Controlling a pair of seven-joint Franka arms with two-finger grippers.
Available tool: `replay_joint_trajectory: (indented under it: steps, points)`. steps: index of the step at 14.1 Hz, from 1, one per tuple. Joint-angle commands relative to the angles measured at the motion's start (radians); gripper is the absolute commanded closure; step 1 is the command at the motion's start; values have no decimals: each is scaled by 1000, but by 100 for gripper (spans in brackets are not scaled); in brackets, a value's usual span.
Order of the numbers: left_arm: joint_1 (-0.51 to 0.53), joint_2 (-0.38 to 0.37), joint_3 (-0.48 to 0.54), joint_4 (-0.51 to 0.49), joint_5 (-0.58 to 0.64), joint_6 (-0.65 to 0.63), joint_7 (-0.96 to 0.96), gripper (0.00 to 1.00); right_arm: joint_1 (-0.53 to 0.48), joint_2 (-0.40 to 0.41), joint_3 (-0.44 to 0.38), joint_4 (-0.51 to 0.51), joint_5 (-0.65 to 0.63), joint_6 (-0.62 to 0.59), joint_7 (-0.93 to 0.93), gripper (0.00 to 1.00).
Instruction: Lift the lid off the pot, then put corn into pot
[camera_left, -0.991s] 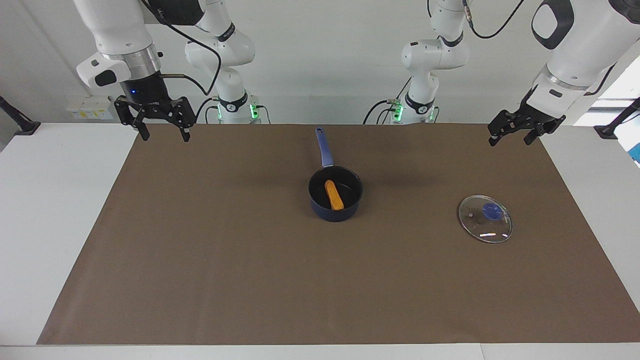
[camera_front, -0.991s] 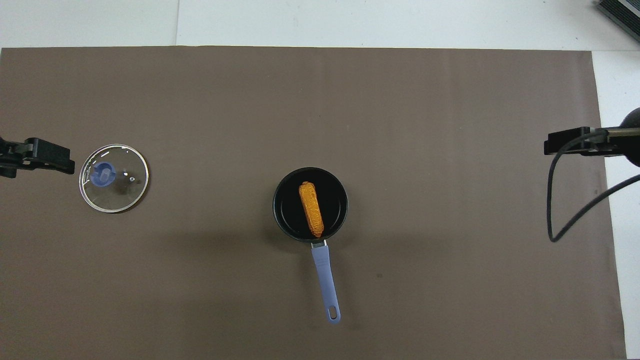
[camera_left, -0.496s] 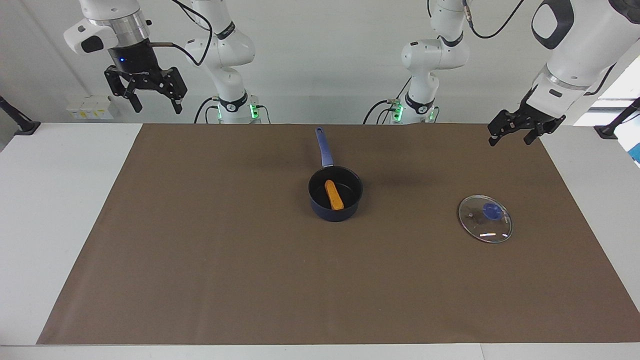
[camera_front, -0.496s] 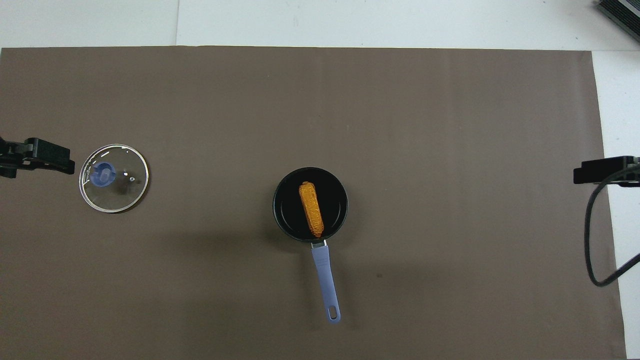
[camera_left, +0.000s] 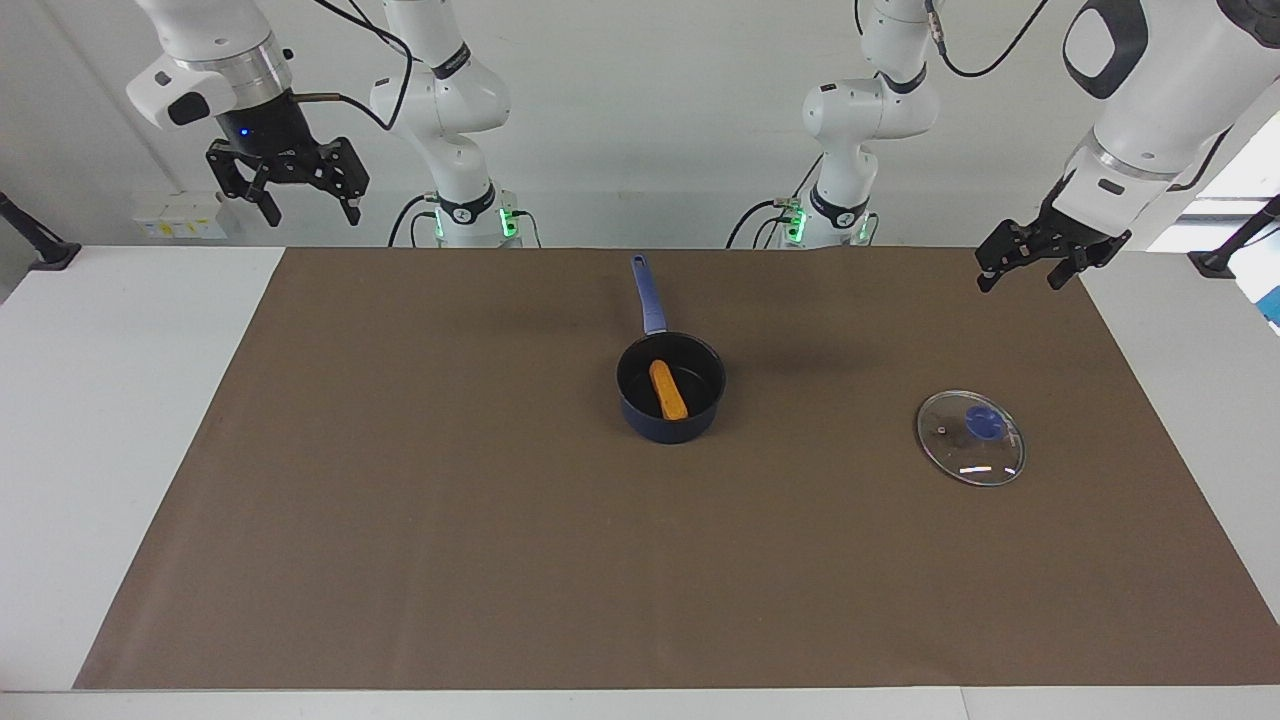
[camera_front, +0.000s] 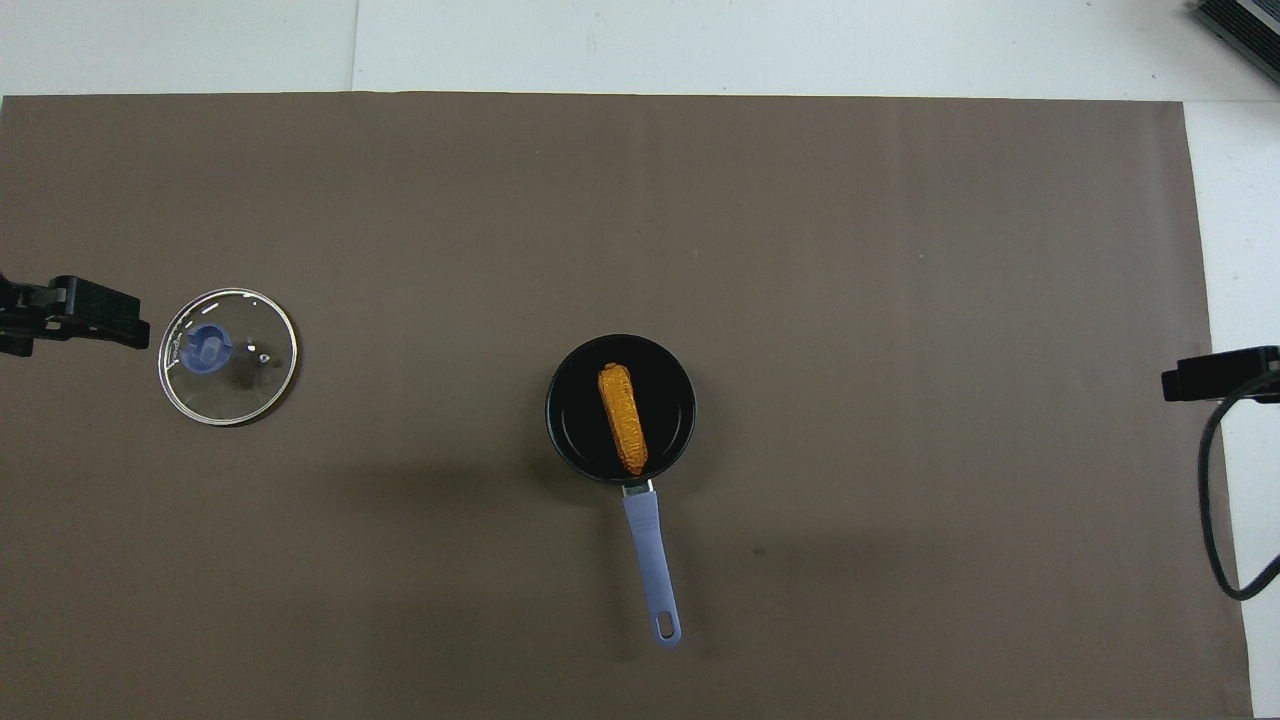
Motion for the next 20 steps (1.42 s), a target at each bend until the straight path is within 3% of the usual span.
replay_joint_trajectory:
  steps: [1, 20]
  points:
    - [4, -1, -1, 8, -6, -15, 4, 0, -30, -15, -27, -14, 11, 17, -30, 0]
    - [4, -1, -1, 8, -6, -17, 4, 0, 19, -15, 1, 1, 10, 12, -74, 0]
